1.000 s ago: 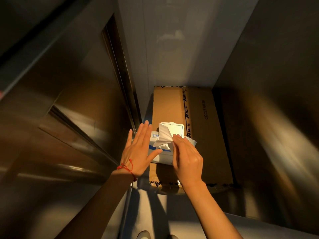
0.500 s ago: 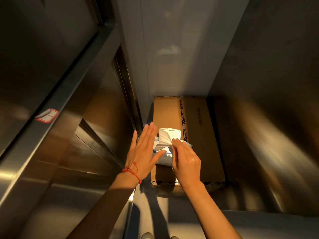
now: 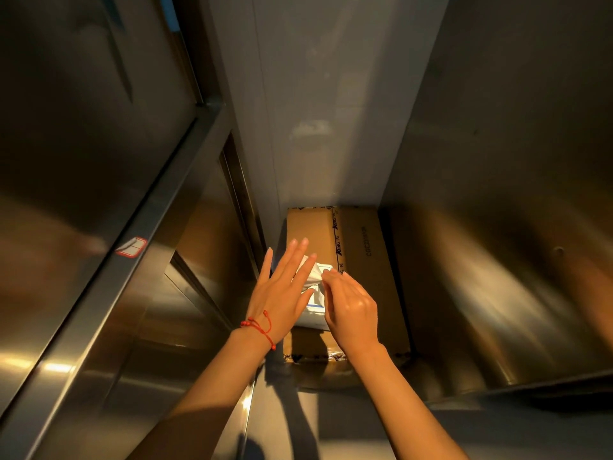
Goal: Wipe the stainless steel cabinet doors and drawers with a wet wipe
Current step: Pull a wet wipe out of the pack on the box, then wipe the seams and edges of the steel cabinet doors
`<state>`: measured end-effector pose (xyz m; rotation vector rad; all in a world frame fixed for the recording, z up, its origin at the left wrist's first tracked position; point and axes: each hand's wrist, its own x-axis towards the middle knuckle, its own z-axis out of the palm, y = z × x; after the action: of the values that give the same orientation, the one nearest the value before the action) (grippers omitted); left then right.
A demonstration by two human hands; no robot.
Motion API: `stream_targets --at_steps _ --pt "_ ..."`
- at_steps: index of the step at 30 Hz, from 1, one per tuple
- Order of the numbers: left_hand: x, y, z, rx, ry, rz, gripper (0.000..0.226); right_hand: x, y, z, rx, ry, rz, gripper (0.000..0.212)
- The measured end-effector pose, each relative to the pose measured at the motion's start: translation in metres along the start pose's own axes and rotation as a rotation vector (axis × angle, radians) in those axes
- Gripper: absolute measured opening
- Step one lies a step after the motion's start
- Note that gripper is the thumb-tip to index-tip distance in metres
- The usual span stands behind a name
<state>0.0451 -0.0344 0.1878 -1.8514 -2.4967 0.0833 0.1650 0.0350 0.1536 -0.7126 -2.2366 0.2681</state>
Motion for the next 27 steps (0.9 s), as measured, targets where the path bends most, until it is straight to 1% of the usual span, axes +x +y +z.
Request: stream_targets --at_steps 3,5,6,8,10,11,12,13,14,15,16,17,19,20,23,25,27 --pt "0.003 0.004 -0.01 0.066 -0.014 0.013 0.057 0.003 -0.004 -0.011 0.004 0.013 -0.009 0.066" --pt "0.004 0.008 -0.015 0.104 -0.008 0.028 0.055 0.003 -0.006 -0.018 0.01 0.011 -0.028 0.06" --pt "0.004 0.009 -0.017 0.111 -0.001 0.036 0.055 0.003 -0.006 -0.02 0.017 0.0 -0.034 0.05" --pt "0.004 0.011 -0.02 0.111 0.006 0.05 0.053 0.003 -0.006 -0.026 0.023 -0.008 -0.051 0.019" --pt "0.004 0.014 -0.024 0.111 0.011 0.063 0.051 0.003 -0.006 -0.032 0.015 -0.011 -0.045 0.022" --pt "0.003 0.016 -0.026 0.112 0.019 0.073 0.05 0.005 -0.007 -0.036 0.018 -0.012 -0.047 0.019" --pt "0.003 0.017 -0.028 0.11 0.029 0.077 0.049 0.006 -0.009 -0.04 0.008 0.006 -0.047 0.027" --pt "0.002 0.018 -0.031 0.107 0.038 0.077 0.047 0.007 -0.013 -0.046 0.021 0.001 -0.03 0.044" --pt "0.001 0.02 -0.033 0.109 0.044 0.078 0.045 0.006 -0.013 -0.048 0.021 0.01 -0.02 0.055" --pt "0.001 0.022 -0.037 0.117 0.043 0.076 0.045 0.008 -0.014 -0.053 0.029 0.0 -0.006 0.058" --pt "0.0 0.023 -0.039 0.133 0.039 0.073 0.045 0.008 -0.014 -0.056 0.022 -0.004 -0.002 0.056" --pt "-0.001 0.025 -0.044 0.148 0.042 0.072 0.046 0.008 -0.015 -0.06 0.021 -0.029 0.012 0.049" --pt "-0.004 0.027 -0.054 0.167 0.062 0.04 0.047 0.006 -0.015 -0.064 -0.007 -0.045 0.022 0.025" --pt "-0.006 0.029 -0.059 0.166 0.084 0.023 0.047 0.005 -0.014 -0.066 -0.022 -0.054 0.037 0.018" --pt "-0.009 0.028 -0.057 0.179 0.055 0.036 0.051 0.005 -0.013 -0.07 -0.044 -0.106 0.054 0.033" --pt "-0.012 0.026 -0.056 0.195 0.037 0.011 0.054 0.005 -0.013 -0.072 -0.073 -0.098 0.028 0.046" --pt "-0.018 0.027 -0.057 0.2 0.04 0.005 0.052 0.006 -0.014 -0.074 -0.092 -0.094 0.019 0.054"
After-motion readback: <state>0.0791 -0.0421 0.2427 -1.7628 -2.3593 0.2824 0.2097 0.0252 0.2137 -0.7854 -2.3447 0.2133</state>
